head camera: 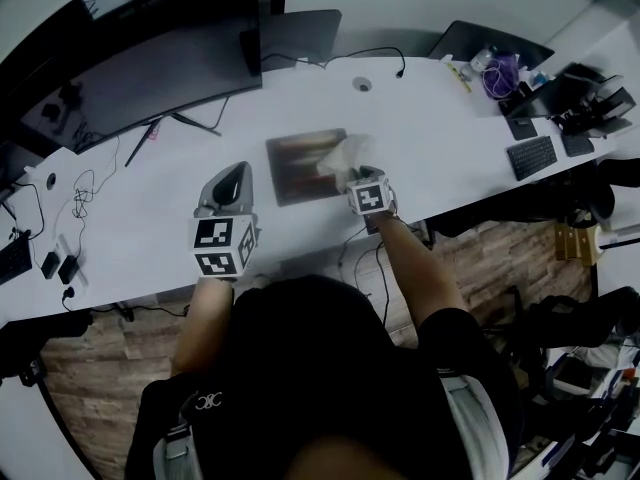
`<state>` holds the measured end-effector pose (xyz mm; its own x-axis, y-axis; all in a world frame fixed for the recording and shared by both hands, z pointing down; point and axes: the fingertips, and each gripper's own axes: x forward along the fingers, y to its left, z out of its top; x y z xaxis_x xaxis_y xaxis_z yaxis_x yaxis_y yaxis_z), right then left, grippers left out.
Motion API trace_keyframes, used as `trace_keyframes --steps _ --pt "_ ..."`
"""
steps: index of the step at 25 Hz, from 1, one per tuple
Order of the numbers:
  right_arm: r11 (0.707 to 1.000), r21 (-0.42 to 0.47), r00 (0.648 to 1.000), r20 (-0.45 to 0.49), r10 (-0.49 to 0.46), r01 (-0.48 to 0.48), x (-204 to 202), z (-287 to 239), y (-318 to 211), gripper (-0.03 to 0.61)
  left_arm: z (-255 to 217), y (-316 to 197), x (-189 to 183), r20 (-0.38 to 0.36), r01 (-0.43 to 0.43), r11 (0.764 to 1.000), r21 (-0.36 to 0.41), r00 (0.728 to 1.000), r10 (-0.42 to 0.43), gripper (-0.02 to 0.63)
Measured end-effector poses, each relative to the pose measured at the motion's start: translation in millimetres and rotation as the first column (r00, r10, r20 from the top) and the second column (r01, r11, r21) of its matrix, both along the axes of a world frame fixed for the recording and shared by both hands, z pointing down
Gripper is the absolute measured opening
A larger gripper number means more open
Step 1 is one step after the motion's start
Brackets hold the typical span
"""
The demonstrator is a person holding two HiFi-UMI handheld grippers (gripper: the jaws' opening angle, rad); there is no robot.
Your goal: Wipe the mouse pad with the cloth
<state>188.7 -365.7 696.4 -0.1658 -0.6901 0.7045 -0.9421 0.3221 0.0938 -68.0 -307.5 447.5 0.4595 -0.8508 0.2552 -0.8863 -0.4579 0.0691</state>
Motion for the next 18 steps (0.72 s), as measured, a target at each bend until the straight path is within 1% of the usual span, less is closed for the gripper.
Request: trace_keyframes --steps 1,3,4,7,10,14,18 --pt "1.000 -0.011 1.000 0.002 0.009 -0.009 0 -1 0 0.060 0 0 1 0.001 -0.002 1.000 -0.001 1.000 0.002 -0.002" --pt "0.996 -0.068 0.998 0.028 0.052 -0.050 -2 -1 7 0.060 0 1 2 0.004 -0.003 1.000 -0.002 1.000 0.003 -0.002" --pt "0.995 -0.078 0.997 0.041 0.073 -0.069 -2 -1 8 0.058 0 2 2 0.006 -0.003 1.000 -0.003 1.000 0.003 -0.002" --pt "0.994 -0.043 0.993 0.068 0.099 -0.096 -4 -5 5 0.059 0 4 0 0.011 0.001 1.000 -0.005 1.000 0.000 -0.002" --pt "0.996 -0.053 0.991 0.105 0.079 -0.074 -22 -5 11 0.060 0 6 -7 0.012 0.015 1.000 -0.007 1.000 -0.015 -0.002" --pt "0.999 -0.048 0.992 0.128 0.021 -0.015 -52 -7 17 0.060 0 9 -12 0.013 0.032 0.999 -0.007 0.999 -0.032 -0.002" --pt "0.998 -0.044 0.984 0.176 -0.039 0.047 -90 -8 27 0.060 0 13 -19 0.013 0.048 0.999 -0.006 0.999 -0.048 -0.002"
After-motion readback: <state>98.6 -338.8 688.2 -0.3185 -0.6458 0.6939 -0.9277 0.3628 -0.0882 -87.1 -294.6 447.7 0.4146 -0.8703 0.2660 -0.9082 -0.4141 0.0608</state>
